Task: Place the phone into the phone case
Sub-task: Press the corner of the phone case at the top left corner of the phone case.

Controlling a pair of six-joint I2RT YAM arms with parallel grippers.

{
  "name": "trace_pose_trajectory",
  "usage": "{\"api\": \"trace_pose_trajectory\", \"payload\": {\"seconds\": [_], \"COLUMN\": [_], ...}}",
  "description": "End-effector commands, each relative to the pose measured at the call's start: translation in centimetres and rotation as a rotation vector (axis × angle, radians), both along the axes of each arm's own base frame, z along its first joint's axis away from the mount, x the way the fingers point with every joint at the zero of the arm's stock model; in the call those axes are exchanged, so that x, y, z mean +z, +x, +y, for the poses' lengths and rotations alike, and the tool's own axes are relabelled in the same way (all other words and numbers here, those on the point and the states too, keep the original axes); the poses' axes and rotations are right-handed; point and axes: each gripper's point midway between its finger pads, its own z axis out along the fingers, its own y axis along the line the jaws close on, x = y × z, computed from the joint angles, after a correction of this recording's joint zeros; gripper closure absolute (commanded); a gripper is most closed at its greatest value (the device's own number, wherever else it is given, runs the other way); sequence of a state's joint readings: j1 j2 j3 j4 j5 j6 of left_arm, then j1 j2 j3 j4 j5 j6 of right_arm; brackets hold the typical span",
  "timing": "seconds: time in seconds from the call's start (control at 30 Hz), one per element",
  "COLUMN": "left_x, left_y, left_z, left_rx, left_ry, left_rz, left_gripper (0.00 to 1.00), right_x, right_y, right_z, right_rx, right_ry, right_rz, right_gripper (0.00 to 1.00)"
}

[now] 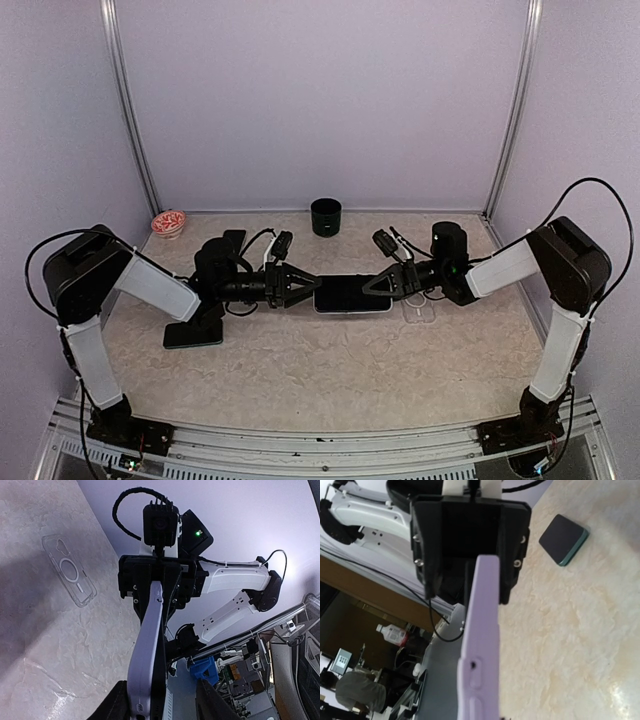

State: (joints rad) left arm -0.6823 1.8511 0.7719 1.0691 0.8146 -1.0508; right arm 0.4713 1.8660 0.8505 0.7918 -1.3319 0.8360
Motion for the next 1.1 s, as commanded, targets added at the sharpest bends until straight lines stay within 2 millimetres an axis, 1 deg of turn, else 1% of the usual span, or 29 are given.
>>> {"api": "trace_pose_trajectory", "payload": {"seconds": [0.0,0.07,0.2,0.33,0.43,0.47,0.53,0.6,0.63,0.8,0.93,1.07], "left_x": [2.1,2.2,2.0,1.8,1.2,0.4,-0.1,-0.2,-0.1,0.4,0.6,0.9], "left_y": [-1.1,-1.1,-0.9,-0.8,-0.4,0.1,0.6,0.8,0.7,0.3,-0.4,-1.1], "left_z": [-0.8,-0.9,-1.0,-1.0,-0.8,-0.8,-0.7,-0.6,-0.6,-0.6,-0.6,-0.6], "left_rx": [-0.069,-0.070,-0.067,-0.056,-0.024,0.001,0.040,0.057,0.055,0.036,0.013,-0.014], "left_ry": [-0.065,-0.067,-0.068,-0.065,-0.045,-0.015,0.025,0.045,0.044,0.020,0.003,-0.015], "left_rz": [-0.070,-0.070,-0.068,-0.065,-0.059,-0.044,-0.050,-0.061,-0.062,-0.060,-0.064,-0.070], "left_gripper": [0.62,0.67,0.82,0.93,0.99,1.00,1.00,1.00,0.99,0.67,0.57,0.56], "right_x": [1.9,1.7,1.3,1.0,0.7,0.5,0.3,0.4,0.5,1.4,2.9,4.0], "right_y": [-0.2,-0.2,-0.2,-0.1,0.3,0.3,0.7,0.8,0.8,0.8,0.6,1.0], "right_z": [0.5,0.7,1.0,1.1,1.1,1.2,1.2,1.3,1.3,1.3,1.3,1.2], "right_rx": [0.019,0.020,0.024,0.017,-0.002,-0.010,-0.029,-0.040,-0.040,-0.044,-0.046,-0.071], "right_ry": [0.030,0.025,0.015,0.002,-0.019,-0.035,-0.057,-0.068,-0.067,-0.047,-0.010,0.005], "right_rz": [-0.072,-0.069,-0.064,-0.061,-0.069,-0.066,-0.078,-0.087,-0.090,-0.104,-0.116,-0.129], "right_gripper": [0.90,0.90,0.90,0.90,0.90,0.90,0.90,0.90,0.90,0.91,0.91,0.92]}}
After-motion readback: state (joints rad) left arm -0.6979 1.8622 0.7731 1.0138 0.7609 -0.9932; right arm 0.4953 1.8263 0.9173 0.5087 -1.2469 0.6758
